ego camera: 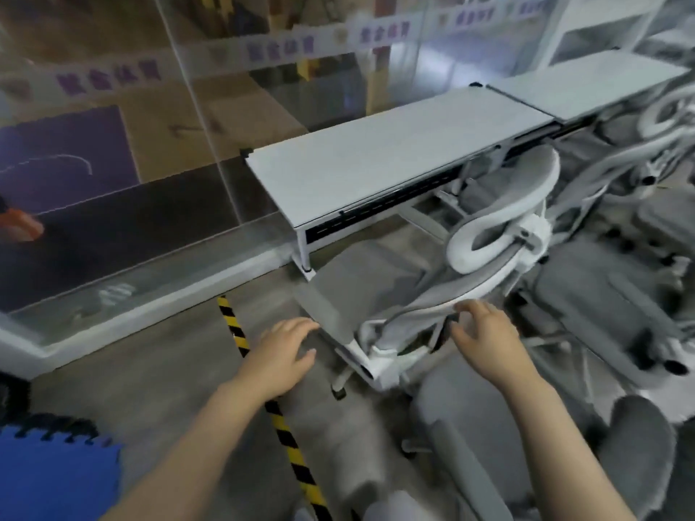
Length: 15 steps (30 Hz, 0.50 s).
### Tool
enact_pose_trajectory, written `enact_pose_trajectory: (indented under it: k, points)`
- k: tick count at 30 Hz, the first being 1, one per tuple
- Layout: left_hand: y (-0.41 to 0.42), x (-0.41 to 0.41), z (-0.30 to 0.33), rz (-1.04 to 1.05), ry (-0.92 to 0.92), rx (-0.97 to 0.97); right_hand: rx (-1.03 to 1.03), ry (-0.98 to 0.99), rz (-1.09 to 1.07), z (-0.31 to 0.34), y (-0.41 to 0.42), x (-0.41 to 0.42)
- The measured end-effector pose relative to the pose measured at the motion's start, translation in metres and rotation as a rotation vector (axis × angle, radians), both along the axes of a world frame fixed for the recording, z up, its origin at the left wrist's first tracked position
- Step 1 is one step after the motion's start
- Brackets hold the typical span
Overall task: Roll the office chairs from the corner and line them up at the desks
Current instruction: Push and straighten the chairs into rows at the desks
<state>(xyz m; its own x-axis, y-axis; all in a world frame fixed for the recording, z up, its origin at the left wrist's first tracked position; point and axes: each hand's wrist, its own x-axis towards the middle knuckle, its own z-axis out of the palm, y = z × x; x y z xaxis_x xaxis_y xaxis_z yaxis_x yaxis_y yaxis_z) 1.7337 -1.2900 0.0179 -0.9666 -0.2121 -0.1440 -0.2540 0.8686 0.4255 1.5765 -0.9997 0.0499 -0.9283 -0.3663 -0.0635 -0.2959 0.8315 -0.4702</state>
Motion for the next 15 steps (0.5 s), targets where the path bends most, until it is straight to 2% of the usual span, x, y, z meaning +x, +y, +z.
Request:
enact_pose_trajectory:
  k: [7,15]
  points:
    - [0.048,-0.098,-0.001,-0.196,0.011,0.164,0.026,0.054,-0.182,0.021,0.043,-0.042]
    - [0.124,-0.182,-0.021,-0.190,-0.119,0.352,-0.024,0.043,-0.191,0.034,0.056,-0.151]
